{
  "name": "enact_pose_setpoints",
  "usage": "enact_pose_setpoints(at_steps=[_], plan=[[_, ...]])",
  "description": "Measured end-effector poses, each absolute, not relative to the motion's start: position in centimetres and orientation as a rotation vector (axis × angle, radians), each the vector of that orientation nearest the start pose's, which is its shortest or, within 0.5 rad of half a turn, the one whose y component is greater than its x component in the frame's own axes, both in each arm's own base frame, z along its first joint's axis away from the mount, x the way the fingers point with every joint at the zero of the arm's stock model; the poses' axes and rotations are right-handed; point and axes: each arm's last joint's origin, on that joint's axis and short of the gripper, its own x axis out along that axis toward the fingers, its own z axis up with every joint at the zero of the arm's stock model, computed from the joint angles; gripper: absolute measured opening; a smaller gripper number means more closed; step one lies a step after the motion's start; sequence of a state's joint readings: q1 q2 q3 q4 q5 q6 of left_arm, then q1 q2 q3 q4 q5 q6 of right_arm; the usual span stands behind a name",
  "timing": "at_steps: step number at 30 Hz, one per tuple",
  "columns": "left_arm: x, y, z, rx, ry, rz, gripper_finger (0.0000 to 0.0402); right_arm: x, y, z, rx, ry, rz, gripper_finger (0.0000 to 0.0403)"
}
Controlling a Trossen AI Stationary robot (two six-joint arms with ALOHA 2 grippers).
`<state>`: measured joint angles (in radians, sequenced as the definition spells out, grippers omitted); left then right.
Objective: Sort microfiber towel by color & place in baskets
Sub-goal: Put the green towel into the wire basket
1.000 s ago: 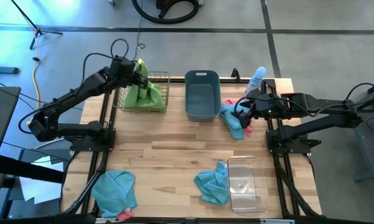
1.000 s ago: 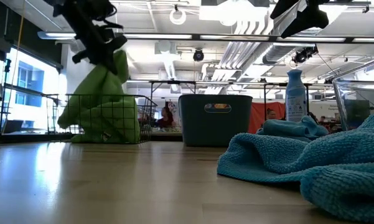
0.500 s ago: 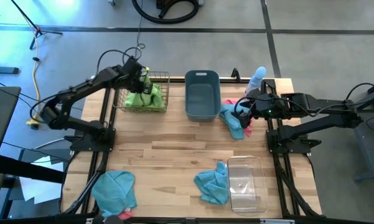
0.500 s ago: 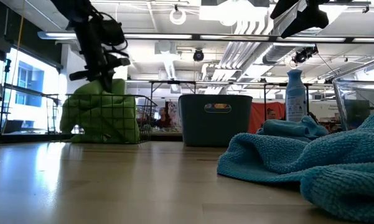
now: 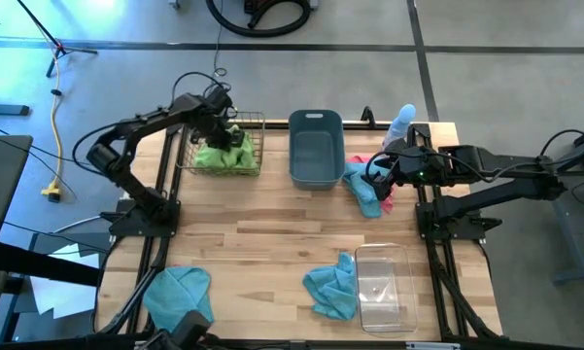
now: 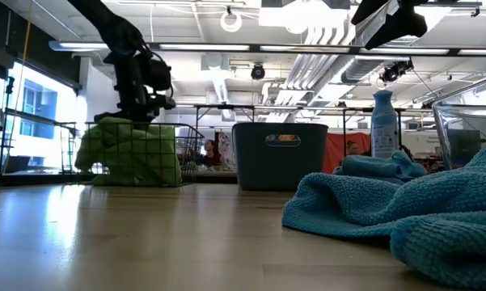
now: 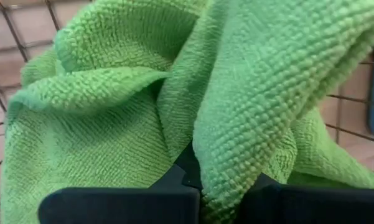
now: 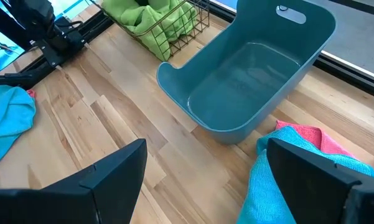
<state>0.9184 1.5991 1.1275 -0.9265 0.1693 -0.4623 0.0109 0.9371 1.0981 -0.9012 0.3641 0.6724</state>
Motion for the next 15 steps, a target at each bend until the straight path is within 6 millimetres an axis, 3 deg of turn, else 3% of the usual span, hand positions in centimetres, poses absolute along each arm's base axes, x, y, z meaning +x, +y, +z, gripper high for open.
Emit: enact_pose_setpoints(at_steps=[15], plan=[[19.4,24.1,16.0,-1.092,1.278,0.945,0.0005,18.1,-0.8,34.1,0.505,0.636,-0.591,0.0328]])
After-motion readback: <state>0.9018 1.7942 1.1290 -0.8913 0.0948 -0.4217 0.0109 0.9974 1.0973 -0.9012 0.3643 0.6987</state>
